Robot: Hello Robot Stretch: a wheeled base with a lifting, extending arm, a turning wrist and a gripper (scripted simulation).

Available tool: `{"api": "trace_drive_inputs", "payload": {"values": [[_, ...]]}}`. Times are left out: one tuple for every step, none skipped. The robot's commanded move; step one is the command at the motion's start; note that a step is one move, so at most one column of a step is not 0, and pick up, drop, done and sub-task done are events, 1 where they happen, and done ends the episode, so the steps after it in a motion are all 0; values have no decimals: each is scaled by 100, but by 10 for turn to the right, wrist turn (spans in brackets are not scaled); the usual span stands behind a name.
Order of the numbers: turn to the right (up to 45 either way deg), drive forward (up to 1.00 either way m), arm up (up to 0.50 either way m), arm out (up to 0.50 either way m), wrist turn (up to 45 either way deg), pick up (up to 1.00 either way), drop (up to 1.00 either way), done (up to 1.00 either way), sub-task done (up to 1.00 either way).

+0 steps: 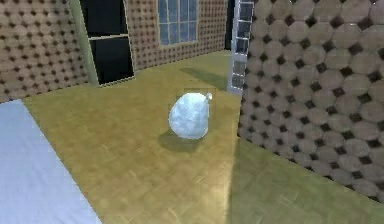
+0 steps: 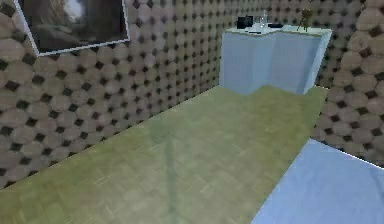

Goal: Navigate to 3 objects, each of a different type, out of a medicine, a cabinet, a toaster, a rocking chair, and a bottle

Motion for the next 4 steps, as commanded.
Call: {"api": "trace_drive_inputs", "payload": {"values": [[-420, 0, 0, 0, 0, 0, 0, 0, 0], [0, 95, 0, 0, 0, 0, 0, 0, 0], [-450, 0, 0, 0, 0, 0, 0, 0, 0], [-60, 0, 0, 0, 0, 0, 0, 0, 0]]}}
